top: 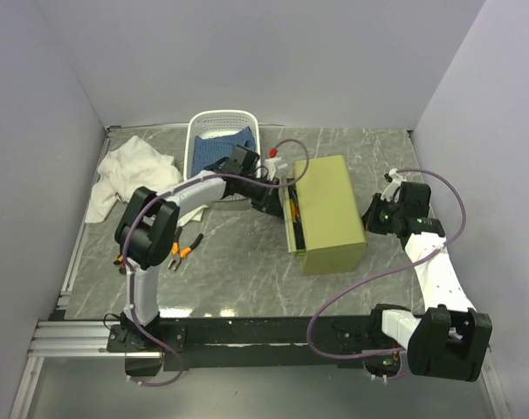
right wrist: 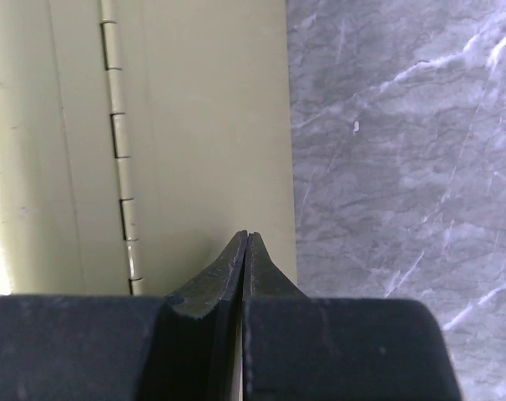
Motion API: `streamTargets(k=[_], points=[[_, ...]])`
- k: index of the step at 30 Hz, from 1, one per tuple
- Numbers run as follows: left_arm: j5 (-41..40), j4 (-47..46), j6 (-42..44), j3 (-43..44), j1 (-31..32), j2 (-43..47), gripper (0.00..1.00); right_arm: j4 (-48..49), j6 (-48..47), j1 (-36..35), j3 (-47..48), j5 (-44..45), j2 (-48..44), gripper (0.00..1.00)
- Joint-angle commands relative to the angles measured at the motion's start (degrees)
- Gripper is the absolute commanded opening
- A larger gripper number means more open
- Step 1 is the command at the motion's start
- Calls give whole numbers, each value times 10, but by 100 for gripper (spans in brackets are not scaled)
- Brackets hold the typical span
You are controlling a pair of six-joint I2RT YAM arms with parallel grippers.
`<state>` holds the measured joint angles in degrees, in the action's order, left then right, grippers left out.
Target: Sort the tools into containers
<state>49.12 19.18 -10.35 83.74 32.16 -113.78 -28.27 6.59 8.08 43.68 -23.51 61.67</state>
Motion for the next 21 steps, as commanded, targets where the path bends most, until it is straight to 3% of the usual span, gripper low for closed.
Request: streamTargets(k=[1,8,15,21], points=[[43,-45,-39,51,25,-18,1,17,14,0,-4,-8,-16,0],[27,-55,-63,43,20,-22,1,26,20,1,-7,0,-15,0],[27,-158,-124,-71,-10,53,8,25,13,2,-1,7,-7,0],[58,-156,-152,29,18,-8,5,24,5,2,6,14,2,0]])
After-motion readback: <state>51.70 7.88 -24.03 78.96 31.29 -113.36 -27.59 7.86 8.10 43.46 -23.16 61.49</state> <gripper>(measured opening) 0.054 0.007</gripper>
